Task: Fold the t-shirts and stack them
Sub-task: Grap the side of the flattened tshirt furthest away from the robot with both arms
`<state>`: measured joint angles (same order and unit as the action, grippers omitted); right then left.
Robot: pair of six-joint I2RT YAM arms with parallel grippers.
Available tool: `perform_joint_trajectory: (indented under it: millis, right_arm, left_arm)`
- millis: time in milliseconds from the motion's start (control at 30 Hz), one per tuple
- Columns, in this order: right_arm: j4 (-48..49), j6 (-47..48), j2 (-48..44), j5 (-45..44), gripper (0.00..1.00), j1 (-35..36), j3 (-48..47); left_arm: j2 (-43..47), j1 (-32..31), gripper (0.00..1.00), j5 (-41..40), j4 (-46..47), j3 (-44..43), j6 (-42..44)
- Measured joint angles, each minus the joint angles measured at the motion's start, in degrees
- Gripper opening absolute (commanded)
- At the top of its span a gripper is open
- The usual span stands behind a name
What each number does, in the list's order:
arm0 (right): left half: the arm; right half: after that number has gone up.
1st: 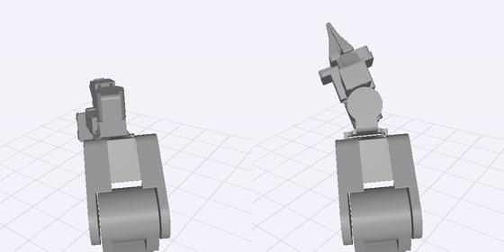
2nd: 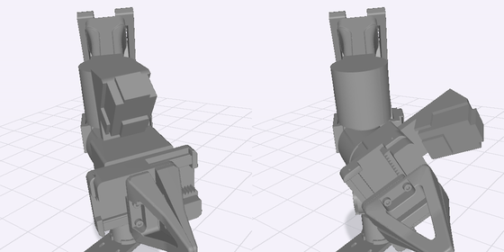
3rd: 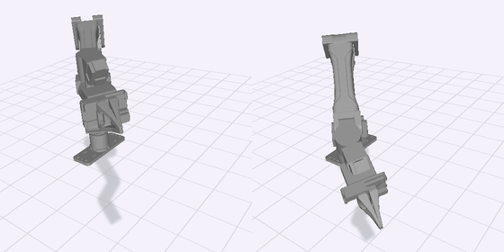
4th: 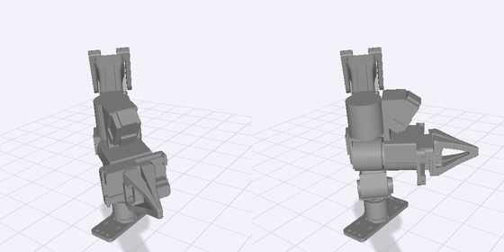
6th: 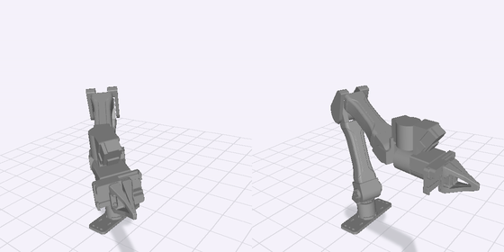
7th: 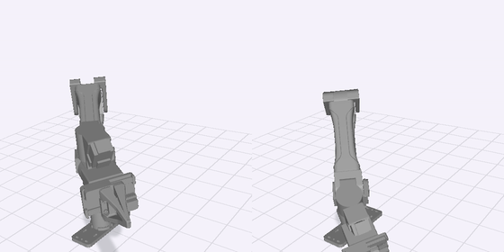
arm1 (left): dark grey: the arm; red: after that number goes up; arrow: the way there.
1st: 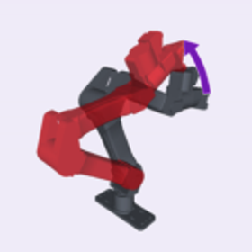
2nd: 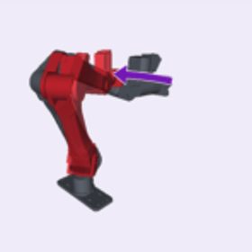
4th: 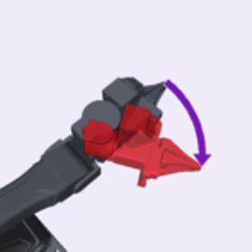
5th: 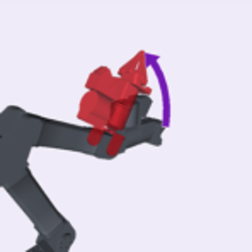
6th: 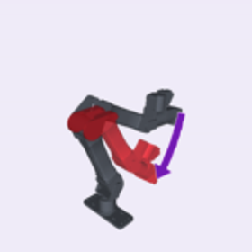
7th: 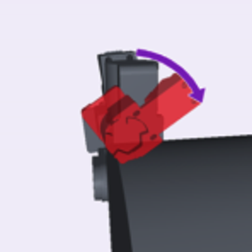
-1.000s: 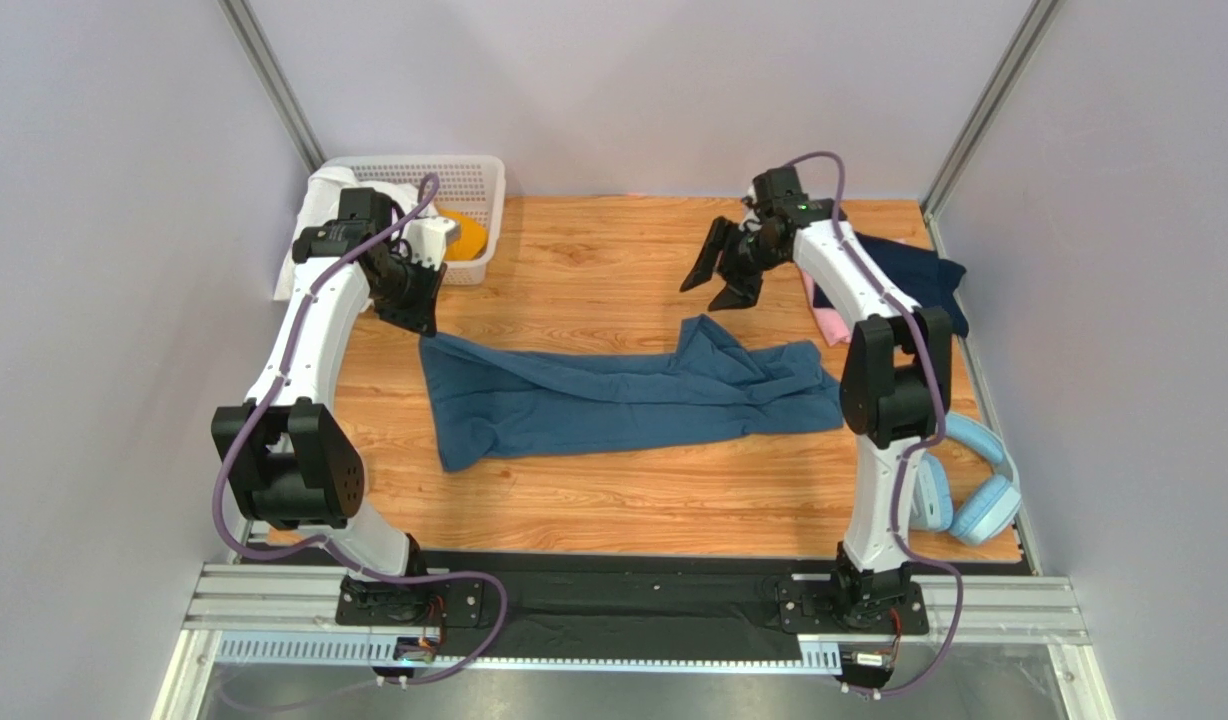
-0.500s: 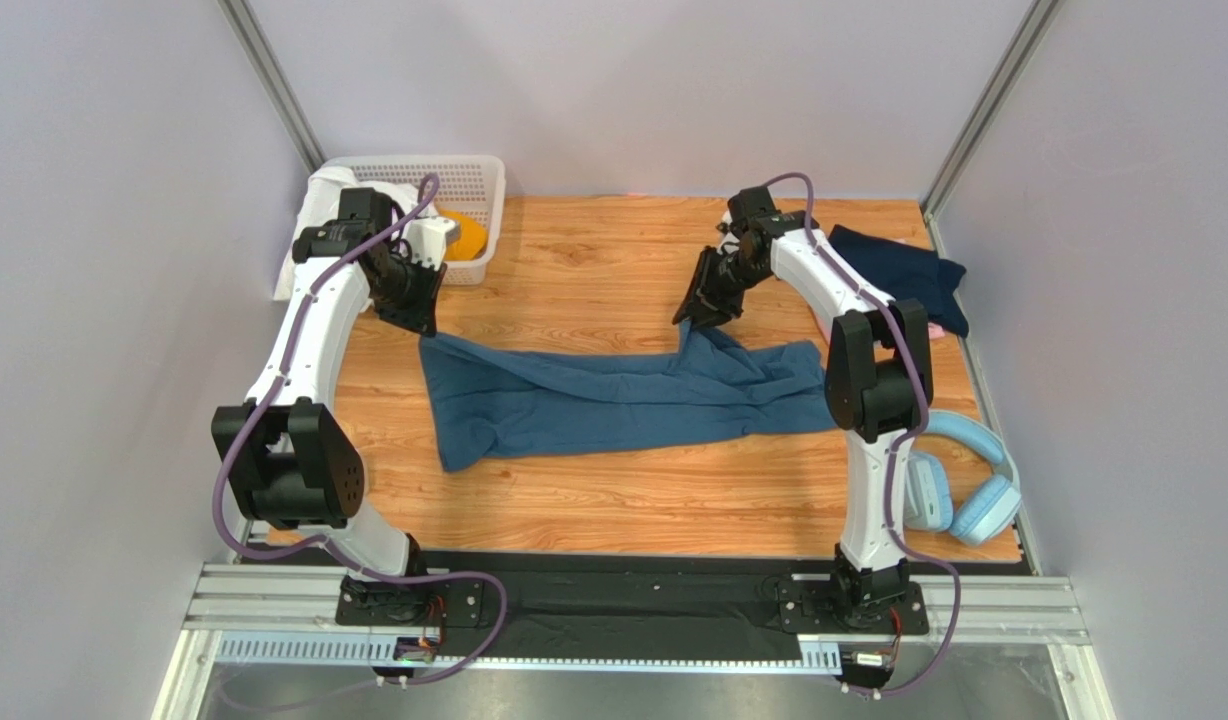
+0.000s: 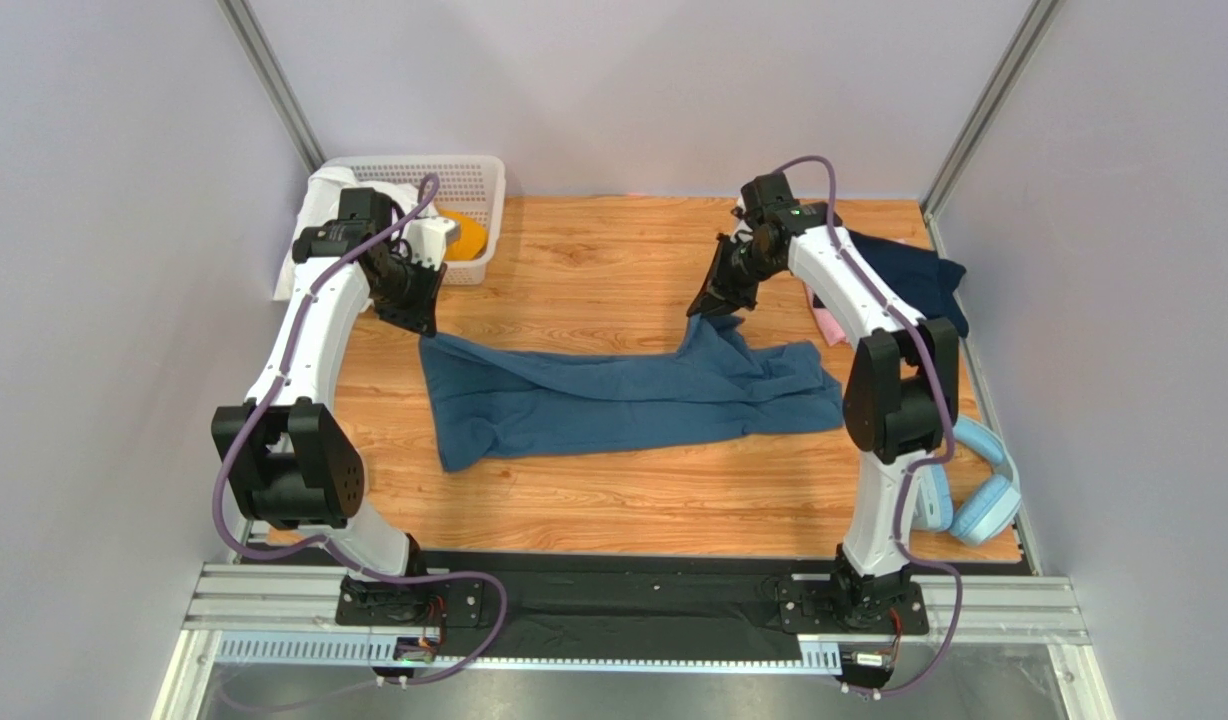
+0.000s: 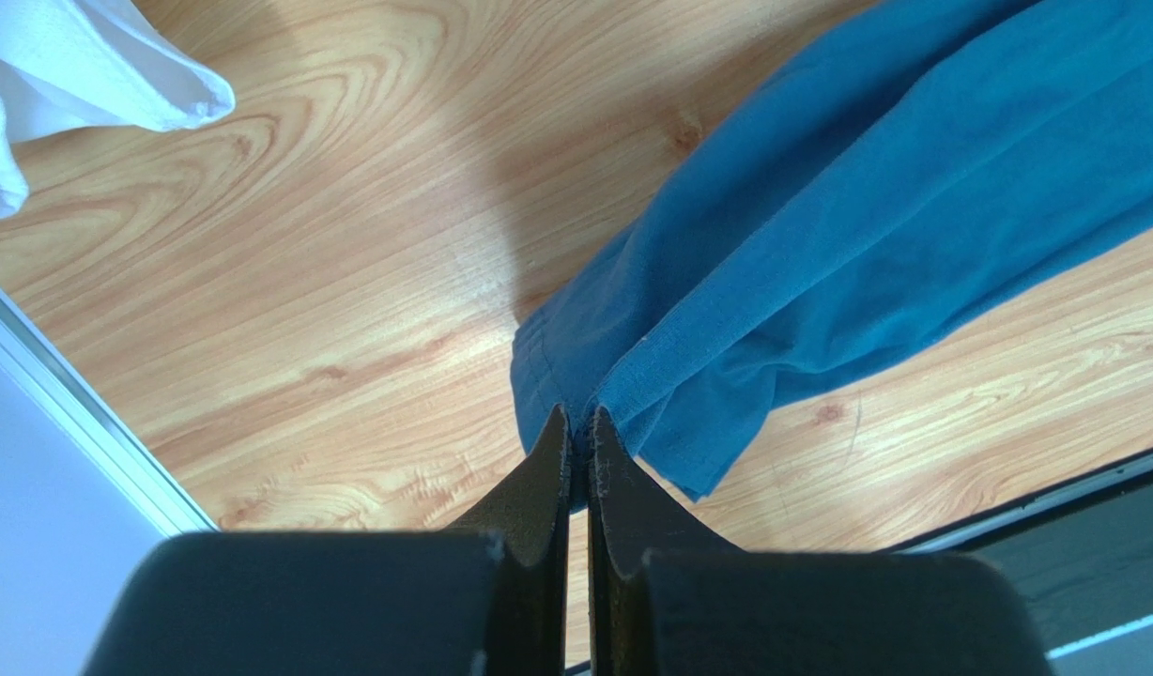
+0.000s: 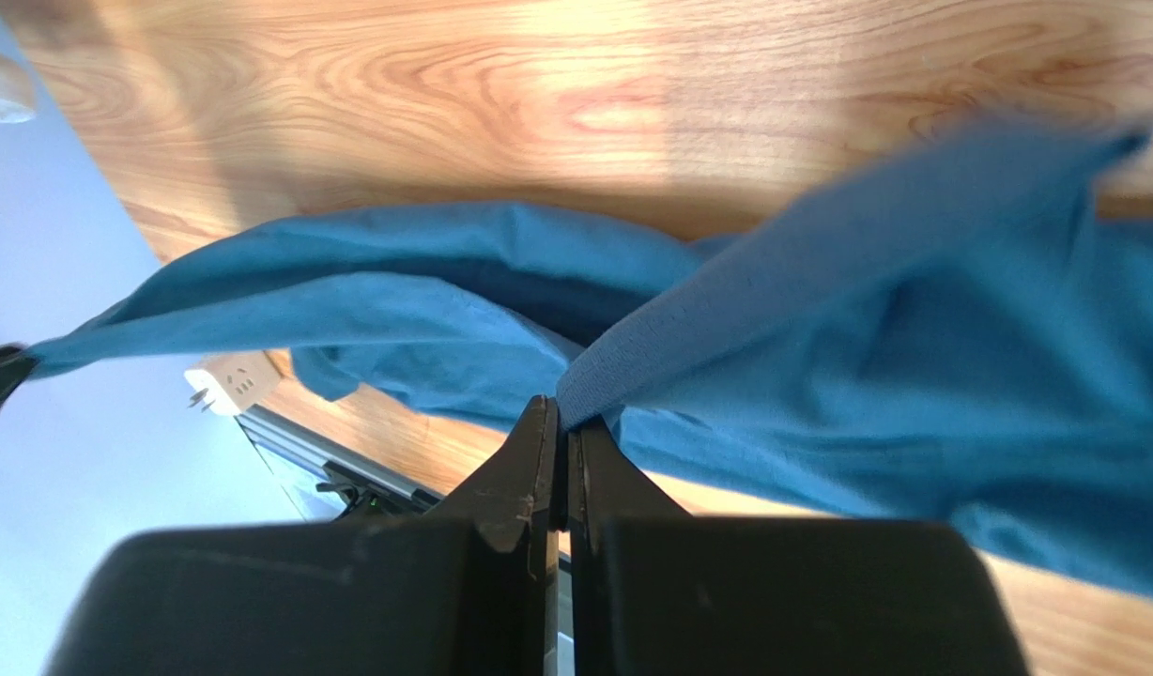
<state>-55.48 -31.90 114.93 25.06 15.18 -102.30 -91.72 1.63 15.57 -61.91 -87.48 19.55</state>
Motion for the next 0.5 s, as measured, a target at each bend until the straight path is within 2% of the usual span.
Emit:
perform_joint_trajectory:
  millis: [333, 433, 500]
  right_arm:
    - [-2.19, 0.26, -17.35, -3.76, 0.0, -0.04, 0.7]
    - [-2.34, 0.55, -17.35, -4.0, 0.0, -0.57, 0.42]
    - [-2.78, 0.79, -14.23, -4.07, 0.0, -1.2, -1.29]
  left_arm:
    - [1.36, 0.0, 0.0, 0.48, -2.27, -3.37, -0.13]
    - [1.51, 0.0, 0.0, 0.68, -2.49, -3.91, -0.28]
    - [0.92, 0.0, 0.0, 0.83, -2.62, -4.48, -0.79]
